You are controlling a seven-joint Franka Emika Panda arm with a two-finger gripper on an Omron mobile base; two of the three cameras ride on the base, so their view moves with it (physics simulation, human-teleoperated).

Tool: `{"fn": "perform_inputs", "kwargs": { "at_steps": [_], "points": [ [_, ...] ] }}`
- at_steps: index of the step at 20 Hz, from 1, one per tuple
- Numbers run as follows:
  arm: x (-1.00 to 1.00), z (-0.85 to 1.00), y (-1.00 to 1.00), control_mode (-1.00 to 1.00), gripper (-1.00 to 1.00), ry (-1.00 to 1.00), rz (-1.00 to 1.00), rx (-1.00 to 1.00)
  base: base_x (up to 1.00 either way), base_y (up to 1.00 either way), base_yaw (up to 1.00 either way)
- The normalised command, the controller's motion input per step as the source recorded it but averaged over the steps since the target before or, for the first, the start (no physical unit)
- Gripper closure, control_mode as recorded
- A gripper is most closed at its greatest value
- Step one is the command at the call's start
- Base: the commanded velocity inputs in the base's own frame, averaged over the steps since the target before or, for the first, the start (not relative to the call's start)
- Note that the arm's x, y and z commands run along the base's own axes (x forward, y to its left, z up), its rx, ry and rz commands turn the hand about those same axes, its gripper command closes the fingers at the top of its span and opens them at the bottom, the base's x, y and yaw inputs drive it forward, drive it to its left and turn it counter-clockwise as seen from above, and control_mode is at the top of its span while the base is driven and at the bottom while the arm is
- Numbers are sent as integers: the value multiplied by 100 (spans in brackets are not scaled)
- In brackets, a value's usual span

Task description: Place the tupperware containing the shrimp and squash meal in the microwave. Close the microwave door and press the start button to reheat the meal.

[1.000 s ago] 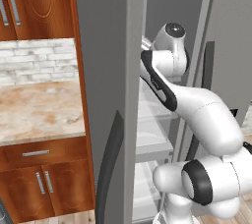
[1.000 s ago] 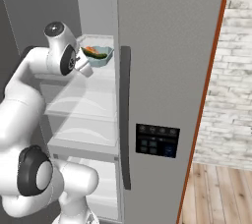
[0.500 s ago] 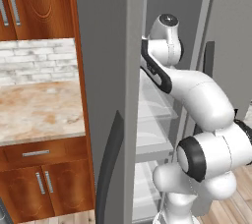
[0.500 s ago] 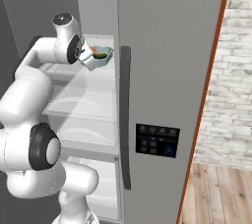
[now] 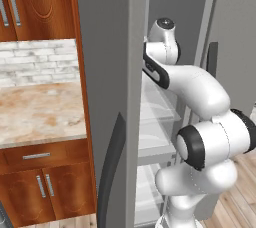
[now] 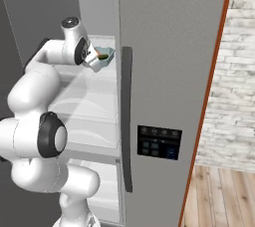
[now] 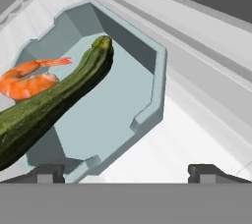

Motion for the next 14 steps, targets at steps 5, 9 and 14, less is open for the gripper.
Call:
{"fn": "perform_inputs", "kwargs": {
  "at_steps": [5,9,14],
  "points": [
    [33,-15,0,-100,-100,0,0,0,0,0,0],
    [25,0,0,-100,-100,0,-4,0,0,0,0],
    [26,0,4,-100,-100,0,-6,0,0,0,0]
  ]
}}
